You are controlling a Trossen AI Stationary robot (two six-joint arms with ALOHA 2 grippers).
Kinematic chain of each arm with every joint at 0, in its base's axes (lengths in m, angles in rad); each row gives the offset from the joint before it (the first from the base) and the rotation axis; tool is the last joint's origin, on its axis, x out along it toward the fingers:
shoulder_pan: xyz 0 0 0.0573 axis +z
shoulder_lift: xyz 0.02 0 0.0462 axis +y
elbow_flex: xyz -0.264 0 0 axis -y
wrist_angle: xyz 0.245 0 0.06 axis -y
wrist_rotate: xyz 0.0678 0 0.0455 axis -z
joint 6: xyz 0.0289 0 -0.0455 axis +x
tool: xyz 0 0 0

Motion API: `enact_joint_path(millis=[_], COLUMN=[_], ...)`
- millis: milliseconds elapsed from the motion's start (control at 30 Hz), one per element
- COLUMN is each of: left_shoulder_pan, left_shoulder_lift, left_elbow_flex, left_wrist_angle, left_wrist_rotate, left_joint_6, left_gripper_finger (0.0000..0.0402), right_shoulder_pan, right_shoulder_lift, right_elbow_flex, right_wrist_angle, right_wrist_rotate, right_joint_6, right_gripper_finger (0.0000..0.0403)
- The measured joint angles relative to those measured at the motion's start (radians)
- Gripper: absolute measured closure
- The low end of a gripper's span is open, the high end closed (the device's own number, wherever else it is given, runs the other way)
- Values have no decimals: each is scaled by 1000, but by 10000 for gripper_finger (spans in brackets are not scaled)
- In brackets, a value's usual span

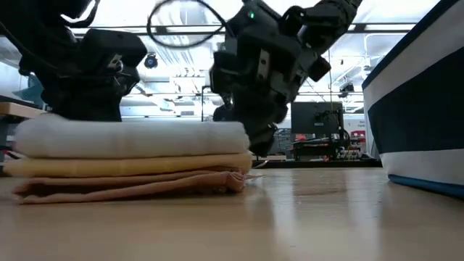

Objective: Fold towel
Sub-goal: Stack the folded white towel on top of the folded yellow towel

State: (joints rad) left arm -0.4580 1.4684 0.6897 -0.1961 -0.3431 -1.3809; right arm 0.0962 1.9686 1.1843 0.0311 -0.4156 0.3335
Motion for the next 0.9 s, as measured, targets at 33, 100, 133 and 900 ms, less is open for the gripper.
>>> enact_joint_path(millis=[33, 100, 133, 900], left_shoulder_pan=[1, 1, 3, 63], left_shoulder_lift=[10, 21, 25, -40], left_elbow_flex=[1, -2, -1, -33], left_wrist_angle=[2, -21, -19, -53], left_wrist_rotate=[-3, -2, -3, -208], left_joint_6=[-4, -9, -13, 126], left_gripper_finger=[380, 380, 380, 380], right_shoulder_pan=[-6, -20, -28, -85], right_shoulder_lift=[5, 8, 7, -3], right_elbow_flex=[-1, -2, -7, 75], right_wrist_angle=[-7, -35, -54, -126], right_wrist_rotate=[-3, -4, -4, 312], right_joint_6=[3, 4, -1, -138], right_gripper_finger=[403, 403, 403, 403])
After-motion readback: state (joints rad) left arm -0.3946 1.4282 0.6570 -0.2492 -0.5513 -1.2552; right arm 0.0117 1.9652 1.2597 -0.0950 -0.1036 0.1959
